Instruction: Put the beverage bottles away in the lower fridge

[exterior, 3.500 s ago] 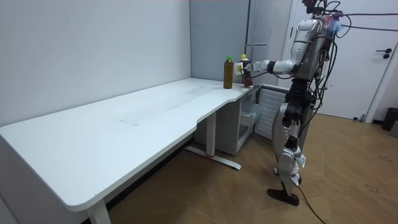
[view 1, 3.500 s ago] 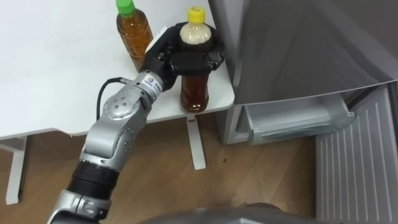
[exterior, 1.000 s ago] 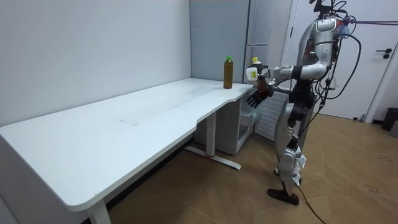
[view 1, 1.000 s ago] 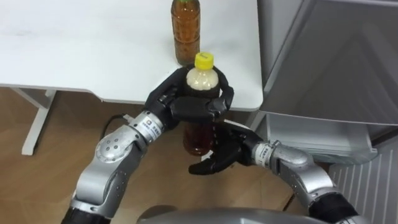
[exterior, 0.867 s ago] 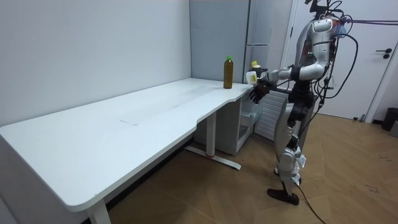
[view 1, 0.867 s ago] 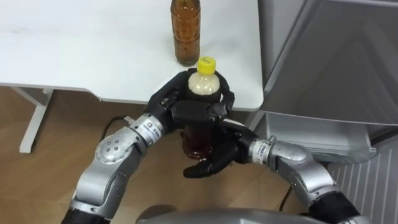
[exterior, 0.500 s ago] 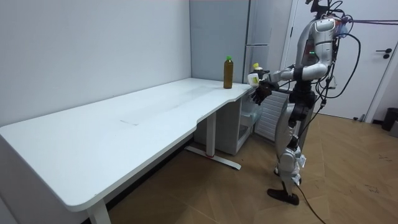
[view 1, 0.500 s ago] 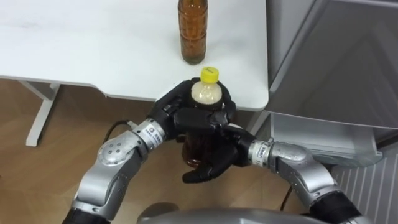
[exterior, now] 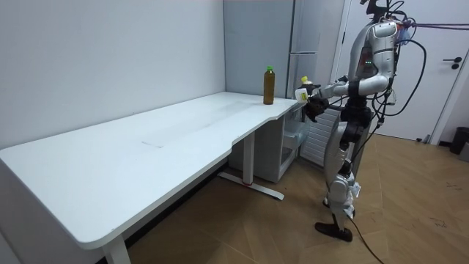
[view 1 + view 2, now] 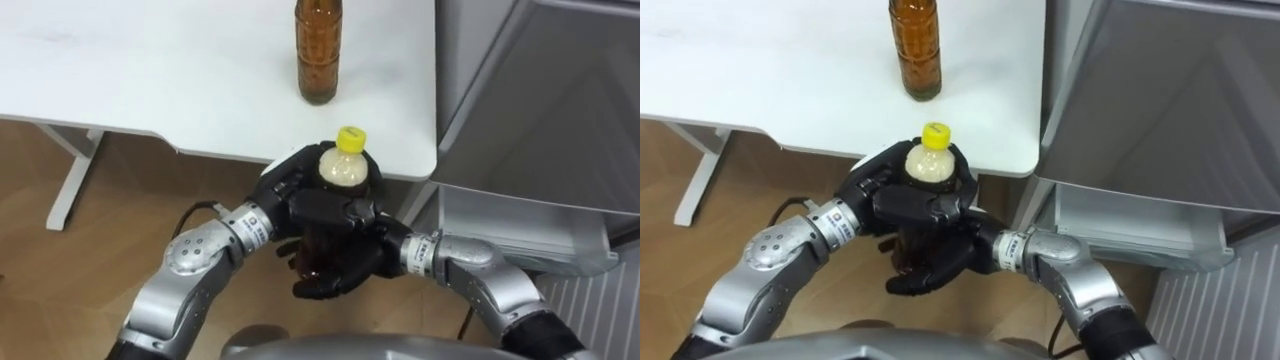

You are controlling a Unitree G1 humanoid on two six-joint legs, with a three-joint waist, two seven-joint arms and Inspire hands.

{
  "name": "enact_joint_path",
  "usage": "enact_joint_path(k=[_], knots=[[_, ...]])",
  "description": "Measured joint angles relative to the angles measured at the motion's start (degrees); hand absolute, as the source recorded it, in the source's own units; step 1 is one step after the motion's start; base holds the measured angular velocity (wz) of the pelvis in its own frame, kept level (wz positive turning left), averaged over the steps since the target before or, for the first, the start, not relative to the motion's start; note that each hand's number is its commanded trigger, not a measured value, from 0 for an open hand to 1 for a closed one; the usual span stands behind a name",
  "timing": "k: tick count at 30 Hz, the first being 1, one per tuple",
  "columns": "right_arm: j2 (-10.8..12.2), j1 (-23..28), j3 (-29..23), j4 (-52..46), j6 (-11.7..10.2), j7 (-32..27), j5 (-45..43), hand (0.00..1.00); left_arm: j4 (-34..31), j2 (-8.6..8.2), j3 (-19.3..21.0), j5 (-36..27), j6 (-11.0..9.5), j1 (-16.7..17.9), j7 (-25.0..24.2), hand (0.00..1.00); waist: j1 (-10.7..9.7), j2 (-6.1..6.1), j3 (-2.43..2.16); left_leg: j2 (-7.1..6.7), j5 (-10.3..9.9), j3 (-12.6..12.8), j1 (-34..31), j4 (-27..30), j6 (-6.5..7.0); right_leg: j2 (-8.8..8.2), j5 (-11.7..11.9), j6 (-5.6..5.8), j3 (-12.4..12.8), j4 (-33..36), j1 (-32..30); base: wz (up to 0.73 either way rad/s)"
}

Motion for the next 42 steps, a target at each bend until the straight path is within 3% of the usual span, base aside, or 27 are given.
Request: enact_joint_path(k=[14, 20, 22, 23, 42], knots=[[-0.26, 0.06, 0.8, 0.0, -0.7, -0.07, 0.01, 1.0, 0.47, -0.39, 0.35, -2.0, 0.0, 0.0, -0.19, 1.0, -0.04, 0.59, 0.05, 0.02, 0.0, -0.02, -0.01, 0.17, 0.0, 0.02, 0.0, -0.01, -0.07, -0.04, 0.09, 0.0], [-0.15, 0.09, 0.07, 0.0, -0.78, -0.15, 0.11, 1.0, 0.85, -1.51, 0.62, -2.85, -0.01, 0.0, 0.28, 1.0, -0.28, 0.62, -0.01, -0.01, 0.0, -0.04, 0.05, 0.09, 0.0, 0.01, 0.0, -0.01, -0.07, -0.04, 0.15, 0.0], [-0.15, 0.1, -0.02, 0.0, -0.78, -0.16, 0.12, 1.0, 1.01, -1.75, 0.7, -2.86, -0.01, 0.0, 0.38, 0.5, -0.29, 0.58, -0.02, -0.02, 0.0, -0.04, 0.05, 0.13, 0.0, 0.0, 0.0, -0.01, -0.07, -0.04, 0.15, 0.0], [-0.15, 0.1, -0.02, 0.0, -0.78, -0.16, 0.11, 1.0, 1.03, -1.77, 0.88, -2.86, -0.01, 0.0, 0.39, 0.01, -0.27, 0.54, -0.01, -0.01, 0.0, -0.04, 0.06, 0.19, 0.0, 0.0, 0.0, -0.01, -0.07, -0.04, 0.16, 0.0], [0.24, 0.46, 0.3, -0.07, -0.77, 0.49, 0.2, 1.0, 1.25, -1.69, 2.63, -1.4, -2.24, -0.23, 1.08, 0.0, -0.11, 0.27, 0.1, 0.05, 0.0, 0.21, 0.11, 0.29, 0.0, -0.02, 0.01, -0.02, 0.07, 0.01, -0.12, 0.0]])
